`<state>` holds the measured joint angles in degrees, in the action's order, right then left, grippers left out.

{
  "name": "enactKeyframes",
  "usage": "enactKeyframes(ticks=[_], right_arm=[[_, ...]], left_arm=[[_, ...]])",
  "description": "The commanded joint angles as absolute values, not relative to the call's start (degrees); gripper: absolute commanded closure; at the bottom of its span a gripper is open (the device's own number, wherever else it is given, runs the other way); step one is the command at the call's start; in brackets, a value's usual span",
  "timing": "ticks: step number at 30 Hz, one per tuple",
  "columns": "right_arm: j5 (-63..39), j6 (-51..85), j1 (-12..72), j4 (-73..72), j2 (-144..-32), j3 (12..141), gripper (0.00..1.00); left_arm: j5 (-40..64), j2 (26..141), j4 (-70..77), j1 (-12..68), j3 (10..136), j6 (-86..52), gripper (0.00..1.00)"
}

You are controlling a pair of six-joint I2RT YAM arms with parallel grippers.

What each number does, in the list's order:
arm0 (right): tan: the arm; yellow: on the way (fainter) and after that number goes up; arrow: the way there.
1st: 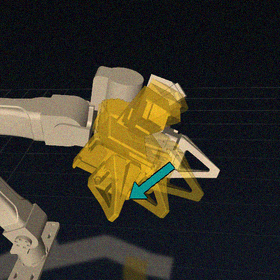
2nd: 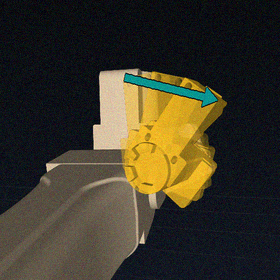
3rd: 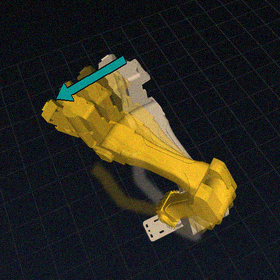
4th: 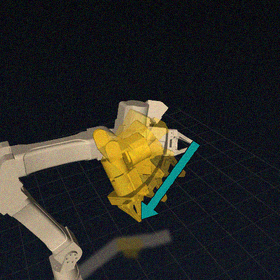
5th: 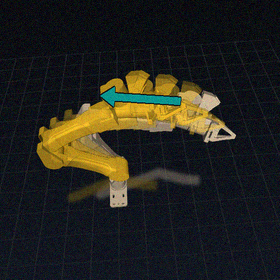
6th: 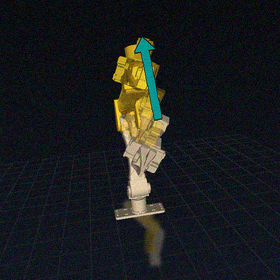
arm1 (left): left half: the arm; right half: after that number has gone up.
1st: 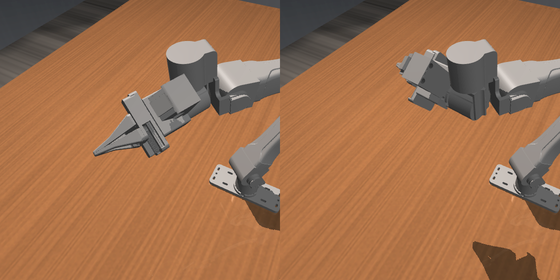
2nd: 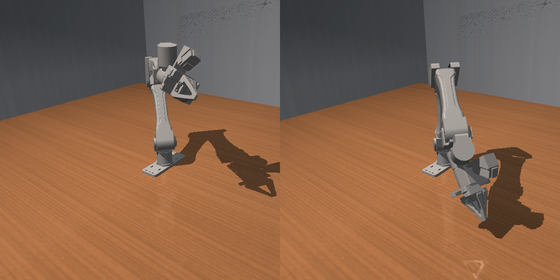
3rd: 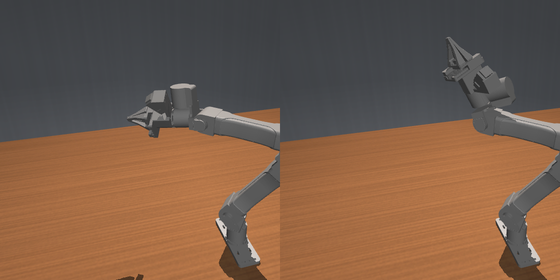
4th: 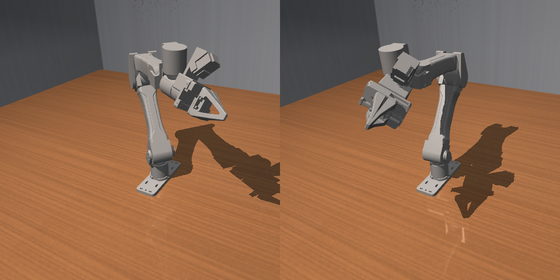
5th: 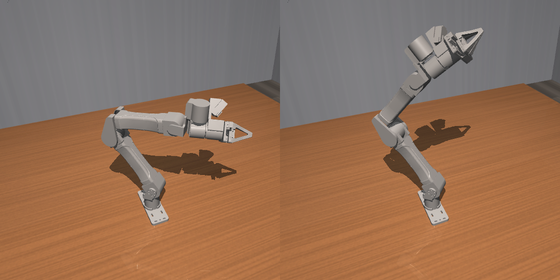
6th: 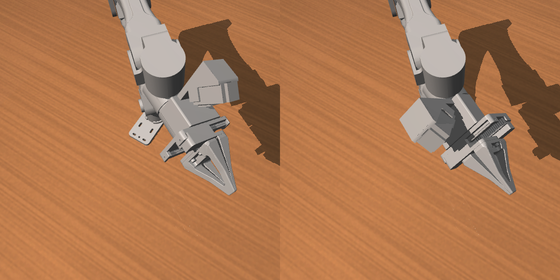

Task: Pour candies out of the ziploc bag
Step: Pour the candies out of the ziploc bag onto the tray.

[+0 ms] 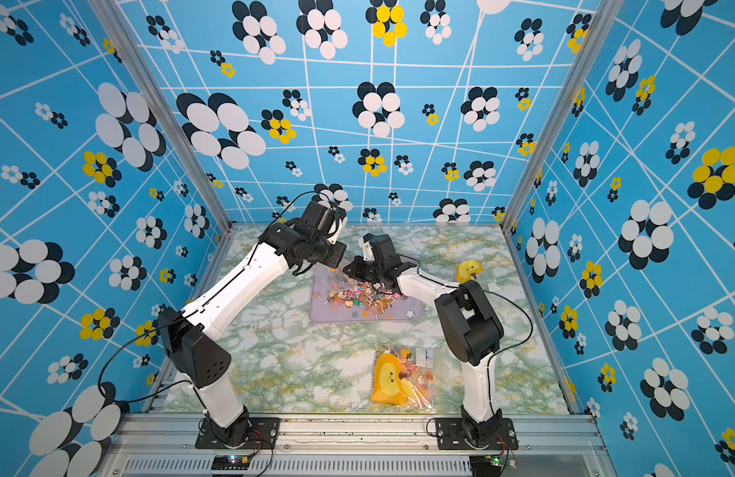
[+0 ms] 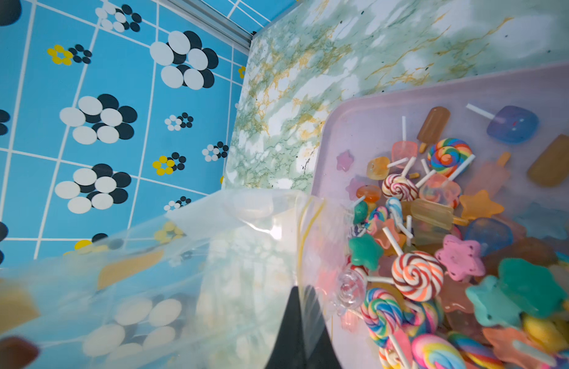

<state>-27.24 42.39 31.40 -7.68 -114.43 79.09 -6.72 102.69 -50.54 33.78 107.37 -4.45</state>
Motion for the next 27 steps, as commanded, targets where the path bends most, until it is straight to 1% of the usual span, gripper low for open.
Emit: enactKeyframes(ticks=[1,19,23,27], right_arm=[[-26.09,44.21,30.76,-6.75,-117.6,76.83,0.95],[-27.14,45.56,30.59,-8.57,-117.1,75.6,0.95],[-26.37,45.19,30.46,-8.41,-116.02,75.08,0.95],[-26.98,45.52,30.25,-8.26,-116.11,75.16,0.94]], left_arm=[[-8.57,102.1,-51.0,34.22,112.08,-3.08,1.0],[-9.41,104.19,-55.03,35.09,116.93,-2.54,1.0],[-9.62,101.87,-51.86,35.79,114.59,-2.02,1.0],[-10.2,103.25,-54.28,35.61,116.07,-2.0,1.0]])
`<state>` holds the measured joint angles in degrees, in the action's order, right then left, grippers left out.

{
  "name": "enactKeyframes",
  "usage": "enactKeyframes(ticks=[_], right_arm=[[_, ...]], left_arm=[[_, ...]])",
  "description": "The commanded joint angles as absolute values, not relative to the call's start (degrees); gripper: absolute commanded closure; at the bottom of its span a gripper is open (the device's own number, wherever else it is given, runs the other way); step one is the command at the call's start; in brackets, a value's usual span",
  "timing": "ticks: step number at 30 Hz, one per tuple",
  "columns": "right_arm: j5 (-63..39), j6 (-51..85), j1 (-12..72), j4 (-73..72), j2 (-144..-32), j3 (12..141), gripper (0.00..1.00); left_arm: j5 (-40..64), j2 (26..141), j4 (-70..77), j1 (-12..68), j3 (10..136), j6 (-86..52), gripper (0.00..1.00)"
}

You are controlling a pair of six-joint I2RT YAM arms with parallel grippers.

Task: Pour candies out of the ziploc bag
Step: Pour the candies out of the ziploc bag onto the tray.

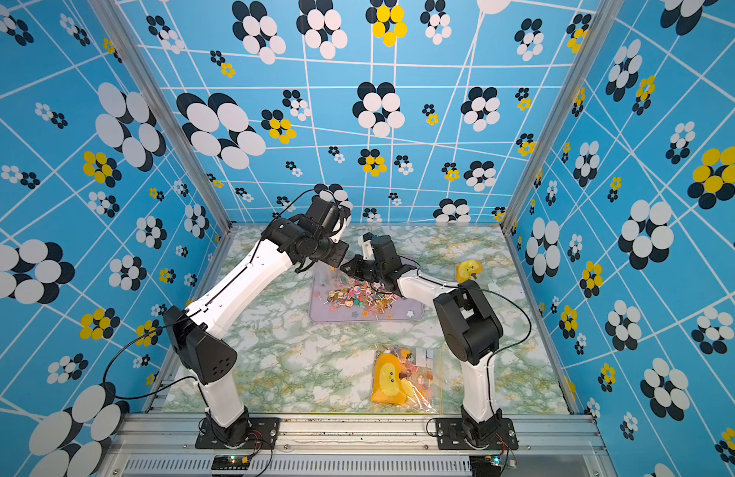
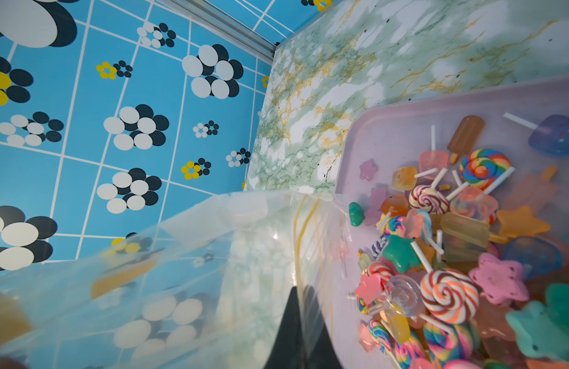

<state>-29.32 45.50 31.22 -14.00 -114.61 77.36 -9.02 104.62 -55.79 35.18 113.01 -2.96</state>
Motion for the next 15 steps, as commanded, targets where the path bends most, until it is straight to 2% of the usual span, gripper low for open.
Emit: enactKeyframes(ticks=[1,11,15], right_arm=[[-26.98,45.59,30.28,-8.47,-115.94,74.96,0.94],[-26.59,45.45,30.17,-8.64,-112.49,73.49,0.93],[-26.45,45.09,30.08,-8.07,-111.53,73.59,0.92]], left_arm=[[-10.26,103.27,-54.56,35.6,115.98,-2.1,1.0],[-11.29,99.38,-50.62,33.63,104.8,-4.49,1.0],[-8.36,95.7,-47.82,31.14,98.92,-6.89,0.88]])
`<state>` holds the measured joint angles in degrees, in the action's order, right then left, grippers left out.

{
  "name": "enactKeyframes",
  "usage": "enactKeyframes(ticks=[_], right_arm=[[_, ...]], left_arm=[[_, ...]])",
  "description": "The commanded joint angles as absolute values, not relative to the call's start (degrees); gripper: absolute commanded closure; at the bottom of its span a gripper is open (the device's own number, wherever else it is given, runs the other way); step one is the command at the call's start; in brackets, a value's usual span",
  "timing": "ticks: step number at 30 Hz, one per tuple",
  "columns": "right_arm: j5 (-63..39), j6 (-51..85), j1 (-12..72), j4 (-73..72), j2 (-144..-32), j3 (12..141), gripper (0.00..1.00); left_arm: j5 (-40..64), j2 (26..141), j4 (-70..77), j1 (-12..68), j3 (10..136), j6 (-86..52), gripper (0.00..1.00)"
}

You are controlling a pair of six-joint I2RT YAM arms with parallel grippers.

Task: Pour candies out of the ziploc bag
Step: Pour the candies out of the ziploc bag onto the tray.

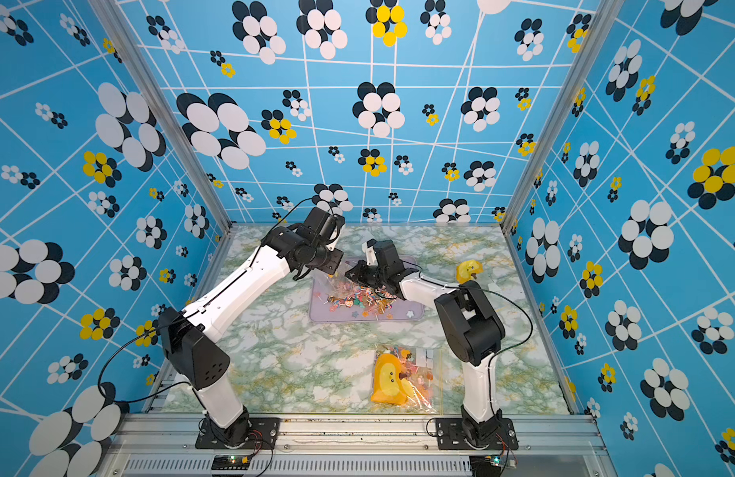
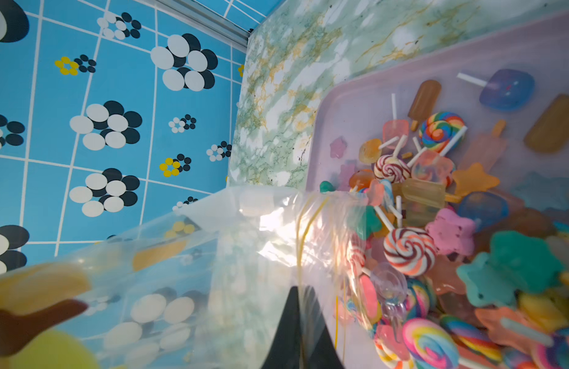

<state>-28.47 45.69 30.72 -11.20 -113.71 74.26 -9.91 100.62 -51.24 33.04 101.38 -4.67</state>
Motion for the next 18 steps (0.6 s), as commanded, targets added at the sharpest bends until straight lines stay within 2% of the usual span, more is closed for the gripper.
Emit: enactKeyframes(ticks=[1,8,12,15,18], right_arm=[[-26.41,45.04,30.14,-8.09,-111.45,73.6,0.92],[-26.98,46.22,30.2,-8.95,-111.01,73.9,0.92],[-27.68,46.83,30.19,-9.57,-111.18,74.35,0.92],[-27.94,47.19,30.29,-9.84,-111.44,74.45,0.92],[-28.18,47.65,30.28,-10.22,-111.62,74.55,0.92]], left_arm=[[-7.7,94.87,-47.23,30.55,97.69,-7.35,0.85],[-2.42,89.31,-43.55,26.39,88.4,-10.46,0.66],[0.28,86.67,-40.71,24.81,82.88,-12.25,0.48],[1.46,85.63,-39.25,24.32,79.93,-13.07,0.42],[1.93,84.9,-38.49,23.71,77.46,-13.86,0.4]])
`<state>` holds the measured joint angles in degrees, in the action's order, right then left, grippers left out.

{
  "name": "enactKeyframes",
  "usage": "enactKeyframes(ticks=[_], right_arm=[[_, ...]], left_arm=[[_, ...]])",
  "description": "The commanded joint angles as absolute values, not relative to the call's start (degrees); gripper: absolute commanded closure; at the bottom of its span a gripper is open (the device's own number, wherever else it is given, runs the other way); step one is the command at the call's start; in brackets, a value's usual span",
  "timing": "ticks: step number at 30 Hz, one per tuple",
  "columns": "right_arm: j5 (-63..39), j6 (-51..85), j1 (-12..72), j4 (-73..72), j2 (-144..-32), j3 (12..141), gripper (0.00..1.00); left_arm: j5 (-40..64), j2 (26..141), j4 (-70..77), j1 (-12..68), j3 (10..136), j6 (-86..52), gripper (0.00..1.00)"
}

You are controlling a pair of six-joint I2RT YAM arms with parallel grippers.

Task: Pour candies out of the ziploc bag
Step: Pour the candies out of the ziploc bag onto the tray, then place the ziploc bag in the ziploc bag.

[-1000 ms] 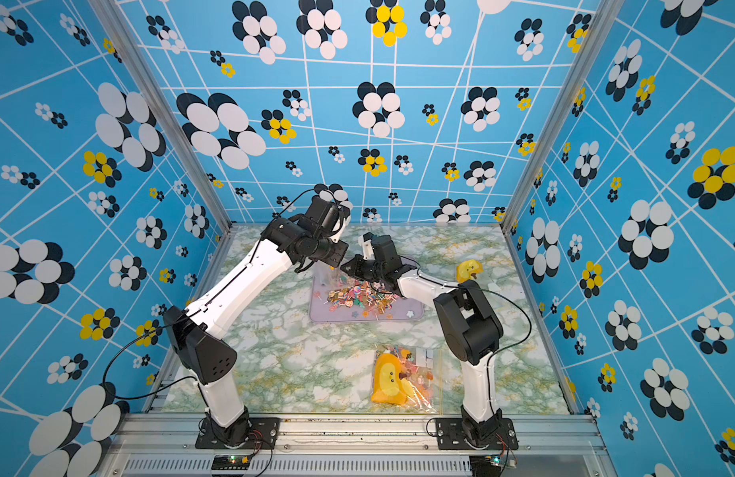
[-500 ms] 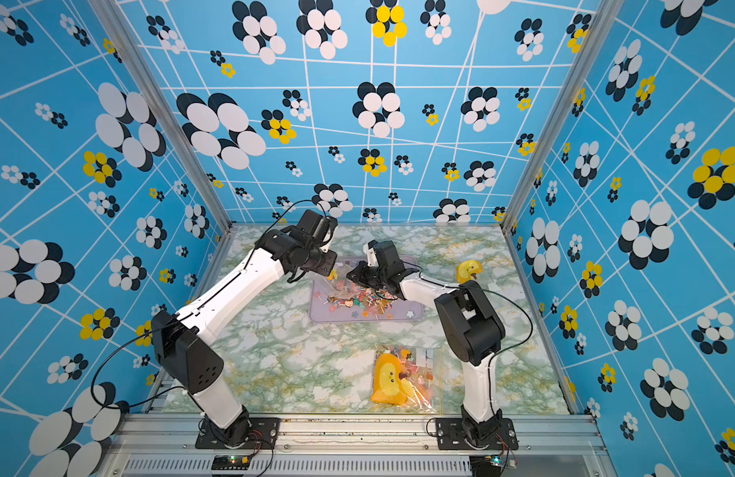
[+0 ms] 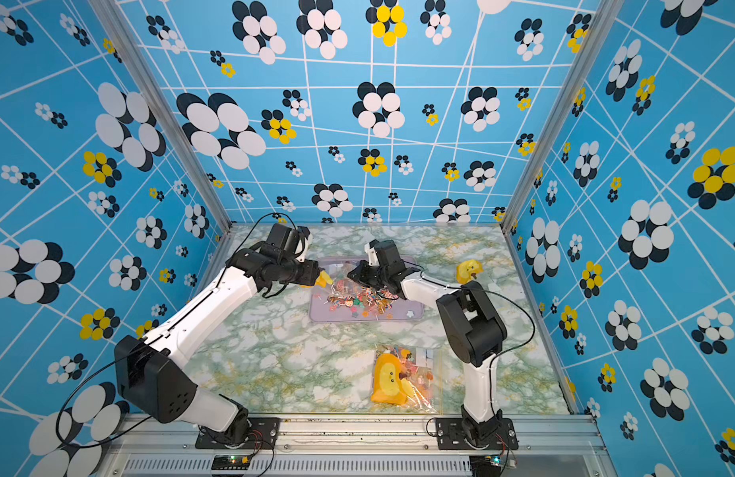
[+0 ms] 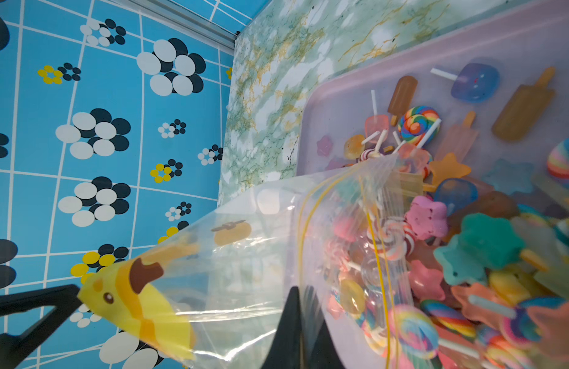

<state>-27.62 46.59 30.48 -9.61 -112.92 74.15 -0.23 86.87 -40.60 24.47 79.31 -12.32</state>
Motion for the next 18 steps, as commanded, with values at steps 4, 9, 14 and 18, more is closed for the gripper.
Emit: enactKeyframes(ticks=[4,9,14,18], right_arm=[[-28.79,47.81,30.69,-10.63,-111.66,74.71,0.91],[-30.05,47.18,31.63,-10.53,-111.73,75.54,0.89],[-30.41,45.94,32.71,-10.4,-110.38,75.42,0.83],[-30.17,43.38,34.27,-7.49,-109.3,76.31,0.82]], left_arm=[[3.43,82.81,-36.4,22.06,73.51,-15.41,0.39],[10.97,79.17,-31.35,16.87,66.58,-19.85,0.38],[17.46,76.58,-27.19,13.57,59.88,-23.22,0.4],[21.2,74.06,-22.7,10.83,53.69,-26.64,0.4]])
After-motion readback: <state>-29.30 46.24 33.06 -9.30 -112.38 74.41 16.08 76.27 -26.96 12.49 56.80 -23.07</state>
